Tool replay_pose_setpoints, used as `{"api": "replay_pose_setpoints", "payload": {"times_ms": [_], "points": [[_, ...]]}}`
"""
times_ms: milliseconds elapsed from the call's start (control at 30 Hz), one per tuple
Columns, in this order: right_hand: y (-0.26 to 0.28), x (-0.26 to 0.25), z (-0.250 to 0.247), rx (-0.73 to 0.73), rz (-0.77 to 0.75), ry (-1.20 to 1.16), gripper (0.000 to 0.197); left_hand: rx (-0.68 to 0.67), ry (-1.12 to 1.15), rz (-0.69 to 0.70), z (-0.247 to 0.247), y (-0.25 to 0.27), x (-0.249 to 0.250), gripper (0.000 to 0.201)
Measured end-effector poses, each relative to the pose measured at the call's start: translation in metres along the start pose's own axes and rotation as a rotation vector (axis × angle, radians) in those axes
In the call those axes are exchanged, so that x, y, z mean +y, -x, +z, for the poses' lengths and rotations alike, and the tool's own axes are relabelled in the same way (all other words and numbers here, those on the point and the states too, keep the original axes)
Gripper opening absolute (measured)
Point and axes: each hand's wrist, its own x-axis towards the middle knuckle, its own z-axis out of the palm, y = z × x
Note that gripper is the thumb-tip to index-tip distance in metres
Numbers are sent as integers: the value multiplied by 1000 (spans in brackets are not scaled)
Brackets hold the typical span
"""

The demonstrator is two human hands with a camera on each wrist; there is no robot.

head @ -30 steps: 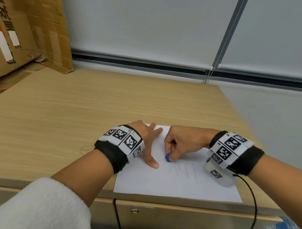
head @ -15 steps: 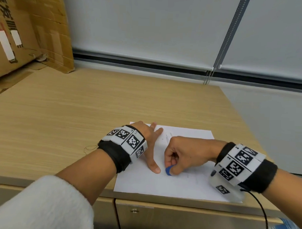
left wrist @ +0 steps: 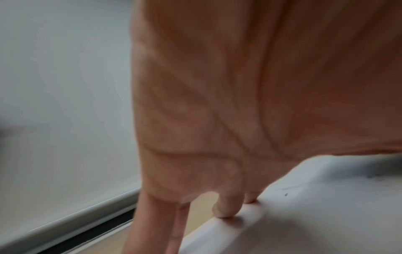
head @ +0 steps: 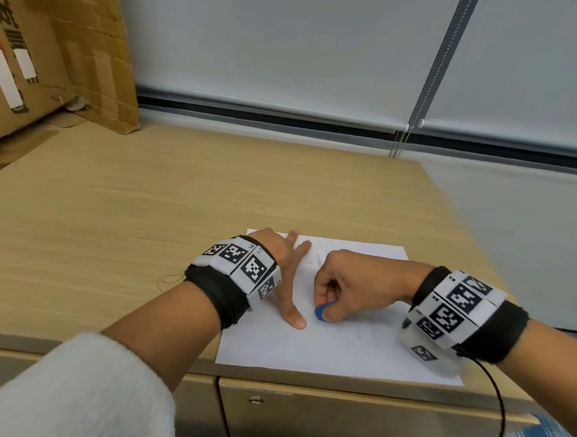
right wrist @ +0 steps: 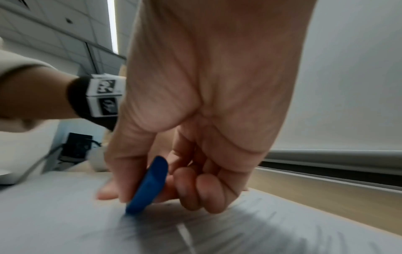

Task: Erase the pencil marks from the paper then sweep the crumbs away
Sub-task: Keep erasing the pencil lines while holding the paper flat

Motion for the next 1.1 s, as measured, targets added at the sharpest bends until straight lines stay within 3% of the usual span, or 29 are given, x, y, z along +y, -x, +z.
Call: {"api": "replay_pose_setpoints", "payload": {"times_ms": [100, 233, 400, 567, 633, 800, 967, 1100], "points": [[0, -4, 1, -74, -29, -2, 11, 2, 9, 0, 0, 0, 0, 137], [-5, 1, -2, 26, -9, -37, 10, -9, 26, 0, 0, -2, 0, 138], [-9, -4, -6, -111, -17, 12, 11, 27, 33, 7, 7, -4, -4, 141], [-47, 20, -40, 185, 45, 54, 8, 38, 48, 14, 6, -1, -4, 139], [-53, 23, -42, 231, 55, 52, 5, 29, 39, 8, 5, -1, -3, 139], [-47, 13, -40, -84, 42, 103, 12, 12, 51, 7, 5, -5, -4, 139], [-54, 20, -47, 148, 48, 69, 9, 36, 44, 22, 4, 0, -2, 137], [-46, 12, -41, -101, 42, 116, 11, 16, 67, 16, 5, -3, -3, 138]]}}
